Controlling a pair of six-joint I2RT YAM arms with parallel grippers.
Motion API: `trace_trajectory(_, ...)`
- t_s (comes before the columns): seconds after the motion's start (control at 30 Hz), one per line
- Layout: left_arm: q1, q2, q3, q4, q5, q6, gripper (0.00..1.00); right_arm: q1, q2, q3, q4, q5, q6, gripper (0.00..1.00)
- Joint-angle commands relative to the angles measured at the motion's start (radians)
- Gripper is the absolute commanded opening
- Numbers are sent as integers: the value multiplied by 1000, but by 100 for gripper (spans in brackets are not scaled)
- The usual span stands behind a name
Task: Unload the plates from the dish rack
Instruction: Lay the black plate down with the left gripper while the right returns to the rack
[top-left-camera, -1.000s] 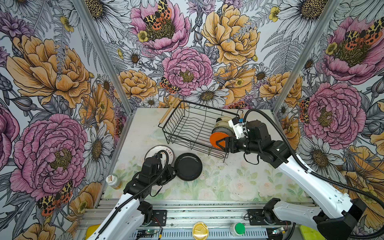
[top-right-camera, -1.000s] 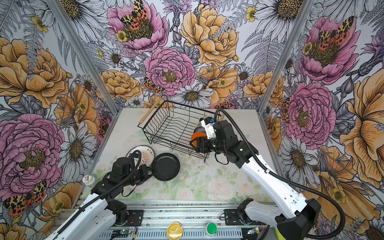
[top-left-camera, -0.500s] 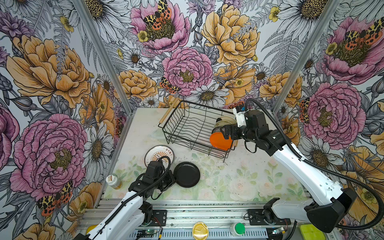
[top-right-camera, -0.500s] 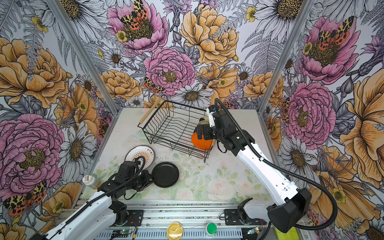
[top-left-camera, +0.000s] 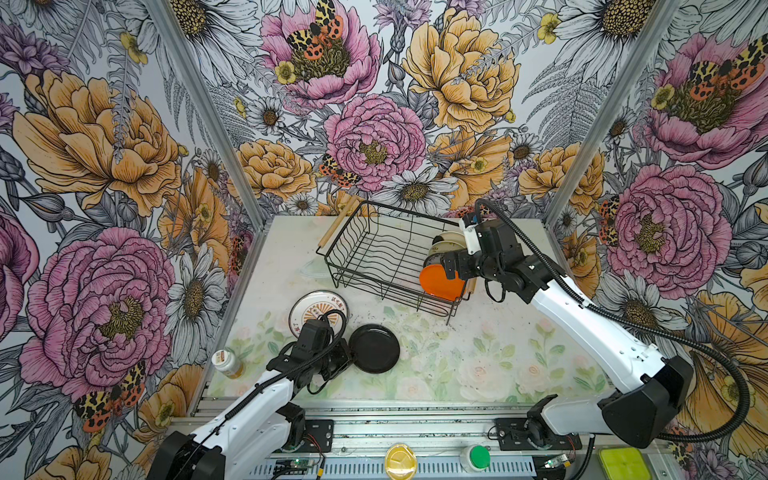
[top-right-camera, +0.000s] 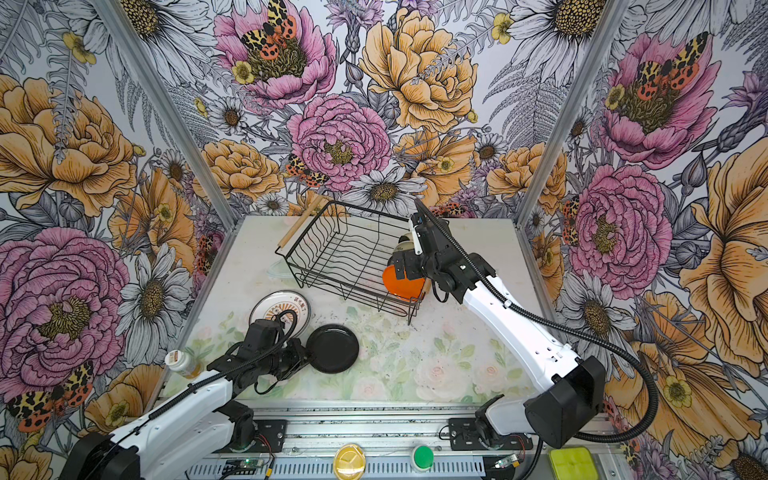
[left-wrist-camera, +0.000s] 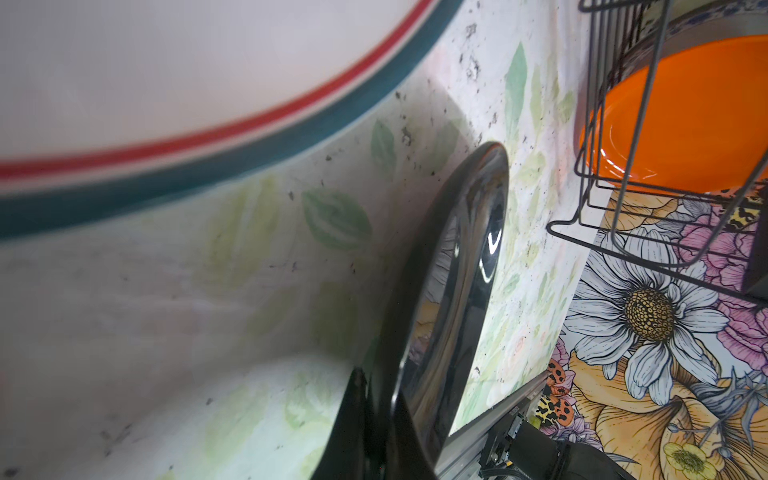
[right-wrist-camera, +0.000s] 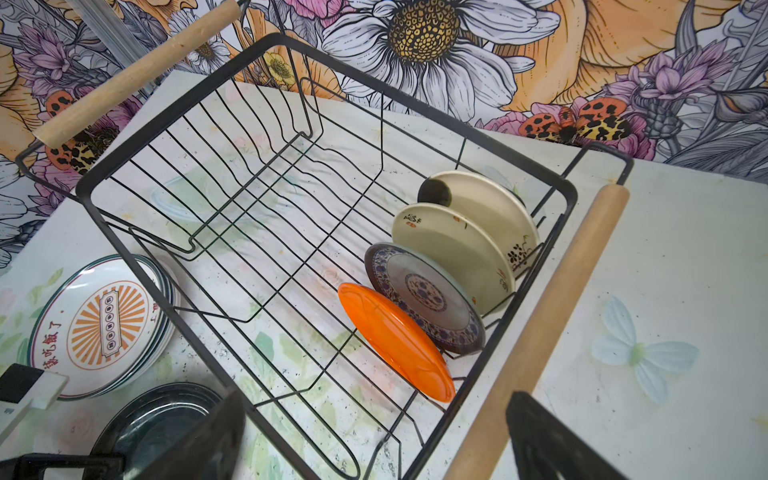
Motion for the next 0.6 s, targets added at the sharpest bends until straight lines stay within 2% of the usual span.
trace_trajectory(0.0, -8, 5, -7, 60, -18, 10, 1, -4, 11, 29, -12, 14, -50, 99)
trace_trajectory(0.4, -6, 28, -27, 67, -41, 8, 9, -4, 45, 59, -30, 3, -98, 99)
trace_trajectory(0.57, -7, 49, -14, 58, -50, 7, 22, -4, 46, 54, -35, -10, -107, 100)
